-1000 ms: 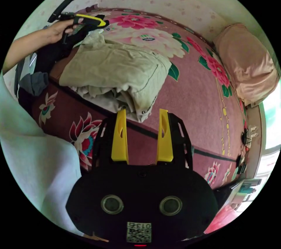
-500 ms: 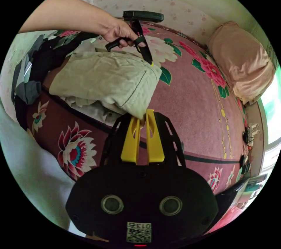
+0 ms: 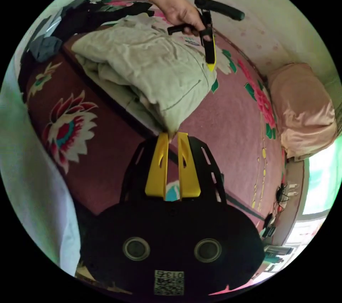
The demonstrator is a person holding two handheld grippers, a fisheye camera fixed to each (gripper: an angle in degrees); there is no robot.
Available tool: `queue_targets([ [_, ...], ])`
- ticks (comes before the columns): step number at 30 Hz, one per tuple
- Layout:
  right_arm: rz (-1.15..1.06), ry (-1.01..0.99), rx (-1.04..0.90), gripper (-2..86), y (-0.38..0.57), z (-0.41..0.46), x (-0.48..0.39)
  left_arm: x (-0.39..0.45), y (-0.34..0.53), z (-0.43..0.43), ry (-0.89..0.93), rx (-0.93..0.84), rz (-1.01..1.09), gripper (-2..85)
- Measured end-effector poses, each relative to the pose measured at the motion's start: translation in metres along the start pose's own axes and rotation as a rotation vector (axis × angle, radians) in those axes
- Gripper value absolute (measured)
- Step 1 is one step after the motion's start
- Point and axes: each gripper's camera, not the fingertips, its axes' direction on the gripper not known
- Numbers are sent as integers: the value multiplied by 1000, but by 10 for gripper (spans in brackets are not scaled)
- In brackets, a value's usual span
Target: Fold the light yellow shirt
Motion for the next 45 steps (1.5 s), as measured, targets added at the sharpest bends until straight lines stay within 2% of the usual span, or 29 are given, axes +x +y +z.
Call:
queue_targets([
  [2,68,-50,22,26,15,-36,25,19,16,-38,-162,81,-4,60],
  [4,158,-56,126,21,10,-66,46,43,20,-47,-201,164,26,59],
  [7,209,-136,232,10,-30,-78,64,81,5,-8,-250,44,133,18],
  [9,160,-164,119,6,-52,-45,58,81,4,32,-313,-86,122,7],
  [10,110,-147,13,4,-57,-10,47,75,8,50,-247,-93,117,4],
  [11,93,-121,-38,2,-52,24,39,66,13,50,-194,-43,76,1],
  [13,135,-97,40,0,-44,38,40,54,19,48,-113,-34,17,0],
  [15,129,-108,1,-1,-49,38,47,51,27,34,-98,-37,-50,0],
  [17,132,-205,21,-2,-45,19,74,63,57,-10,-222,18,-119,2],
  [19,214,-237,136,-2,-32,-6,105,77,99,-49,-360,86,-186,8],
  [21,247,-193,199,-1,-30,-17,133,84,153,-79,-531,102,-347,19],
  [23,245,-143,212,0,-45,-9,169,80,236,-107,-619,142,-633,80],
  [25,241,-162,239,2,-67,4,193,73,291,-114,-526,145,-831,107],
  [27,184,-248,296,7,-98,11,208,71,328,-107,-390,170,-895,116],
  [29,36,-412,386,21,-150,12,204,66,351,-92,-254,193,-925,119],
  [32,-167,-538,374,47,-213,28,167,57,351,-73,-217,133,-898,81],
  [34,-299,-555,342,54,-241,43,138,48,354,-67,-197,105,-911,65],
  [36,-386,-556,293,53,-263,63,115,42,361,-69,-172,92,-906,47],
  [39,-511,-478,173,40,-283,95,88,38,385,-82,-92,163,-917,20],
  [42,-589,-435,253,27,-280,82,93,43,400,-97,-78,174,-901,10],
  [45,-567,-535,424,22,-262,58,130,56,411,-110,-95,193,-849,7],
])
